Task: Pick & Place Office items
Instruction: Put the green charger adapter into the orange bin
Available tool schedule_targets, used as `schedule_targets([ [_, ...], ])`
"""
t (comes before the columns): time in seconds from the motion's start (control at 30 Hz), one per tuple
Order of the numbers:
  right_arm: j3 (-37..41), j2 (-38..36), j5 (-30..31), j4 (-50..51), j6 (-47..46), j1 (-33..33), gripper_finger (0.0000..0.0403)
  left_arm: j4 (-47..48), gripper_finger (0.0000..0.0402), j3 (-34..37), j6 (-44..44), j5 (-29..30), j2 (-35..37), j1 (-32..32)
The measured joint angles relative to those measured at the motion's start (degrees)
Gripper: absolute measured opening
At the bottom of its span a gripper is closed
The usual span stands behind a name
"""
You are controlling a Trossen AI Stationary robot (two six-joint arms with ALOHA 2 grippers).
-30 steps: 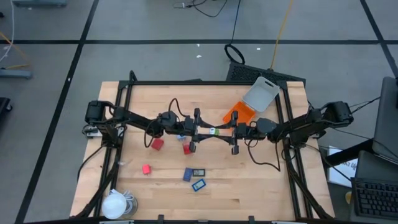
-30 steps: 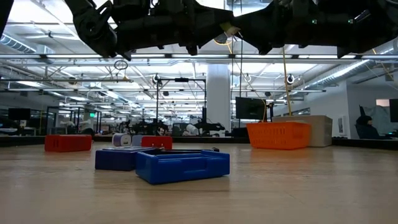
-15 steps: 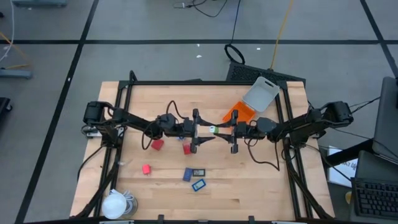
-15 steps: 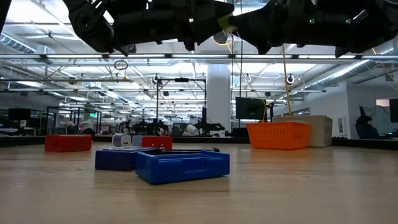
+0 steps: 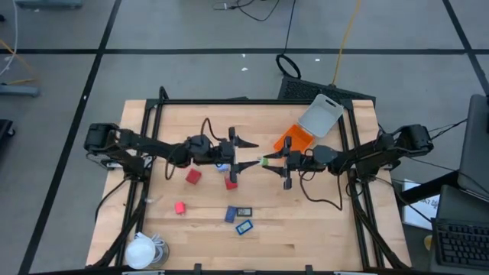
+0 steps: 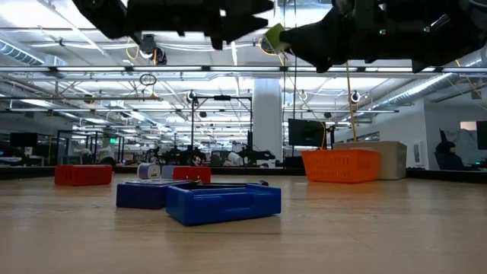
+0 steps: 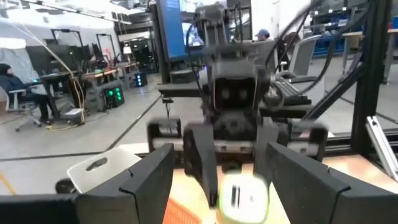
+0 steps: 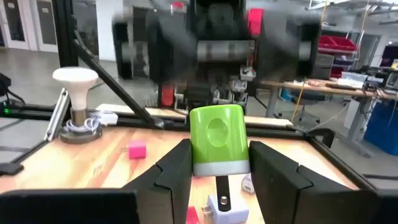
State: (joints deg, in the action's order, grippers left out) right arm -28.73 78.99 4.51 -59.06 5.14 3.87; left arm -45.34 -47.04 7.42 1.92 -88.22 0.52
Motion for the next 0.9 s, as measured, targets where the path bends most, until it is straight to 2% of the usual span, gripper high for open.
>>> schedule_targets([
  [0.13,-0.02,-3.04,0.58,2.63,-0.27,-0.01,0.0130,11.25,0.0257,-0.03,-0.42,0.27,5.01,-0.07],
  [0.3,0.02,-10.24,8.28,13.59,-3.43,-0.05,0.0130,25.34,0.0258,0.02,-0.40,0.13,11.42,-0.28],
  [0.47,0.02,-16.27,16.91,24.91,-5.33,-0.03,0.0130,34.23,0.0258,0.06,-0.44,0.17,15.16,-0.87],
  [0.67,0.02,-18.20,28.35,35.92,-9.62,-0.31,0.0130,35.58,0.0257,1.31,-1.20,0.07,15.25,-2.69],
  [0.9,0.02,-18.17,29.91,45.96,-18.23,-4.47,0.0130,33.07,0.0257,5.11,-2.68,-0.08,14.71,-5.08],
])
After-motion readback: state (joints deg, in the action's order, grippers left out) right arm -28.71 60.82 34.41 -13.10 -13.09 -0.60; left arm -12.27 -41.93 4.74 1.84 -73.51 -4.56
